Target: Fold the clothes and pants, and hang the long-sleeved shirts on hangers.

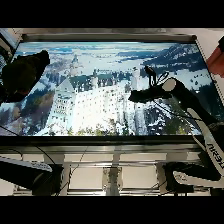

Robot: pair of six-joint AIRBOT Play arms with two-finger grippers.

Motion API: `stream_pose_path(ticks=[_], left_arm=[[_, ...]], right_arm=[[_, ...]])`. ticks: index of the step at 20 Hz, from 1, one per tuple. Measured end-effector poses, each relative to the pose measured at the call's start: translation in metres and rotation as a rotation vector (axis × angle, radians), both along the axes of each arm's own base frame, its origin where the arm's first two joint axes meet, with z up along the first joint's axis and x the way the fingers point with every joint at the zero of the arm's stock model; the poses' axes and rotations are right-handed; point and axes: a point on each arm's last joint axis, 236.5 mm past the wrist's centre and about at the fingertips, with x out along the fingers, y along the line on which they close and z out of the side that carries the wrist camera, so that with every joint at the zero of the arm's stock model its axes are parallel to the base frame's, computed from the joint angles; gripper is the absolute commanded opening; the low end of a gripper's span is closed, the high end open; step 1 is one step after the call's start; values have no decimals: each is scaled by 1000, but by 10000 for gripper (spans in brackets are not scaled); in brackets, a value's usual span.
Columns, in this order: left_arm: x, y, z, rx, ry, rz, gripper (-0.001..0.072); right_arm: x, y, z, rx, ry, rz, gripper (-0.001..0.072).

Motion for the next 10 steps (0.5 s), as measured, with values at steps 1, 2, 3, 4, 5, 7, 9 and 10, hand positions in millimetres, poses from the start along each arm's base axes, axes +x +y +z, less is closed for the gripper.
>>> stream_pose_path(ticks=[1,2,3,4,5,7,9,10], left_arm=[[0,0,0,0,0,0,35],[0,-2,1,-3,0,-7,35],[1,-4,5,-3,-3,-17,35],[3,-8,12,-2,-9,-32,35],[5,-14,21,-4,-15,-60,35],[12,-29,51,7,-42,-128,34],[21,-52,96,27,-82,-213,33],[25,-69,126,50,-110,-267,33]], right_arm=[[0,0,0,-2,-1,1,347],[0,-1,-1,-5,-1,1,347],[0,-1,-1,-6,-2,2,347],[0,-1,-1,-8,-2,2,347],[0,-2,-1,-11,-3,3,346],[0,-2,-1,-13,-2,4,346],[-2,-2,-2,-16,6,10,345],[-4,-3,-3,-21,11,15,345]])
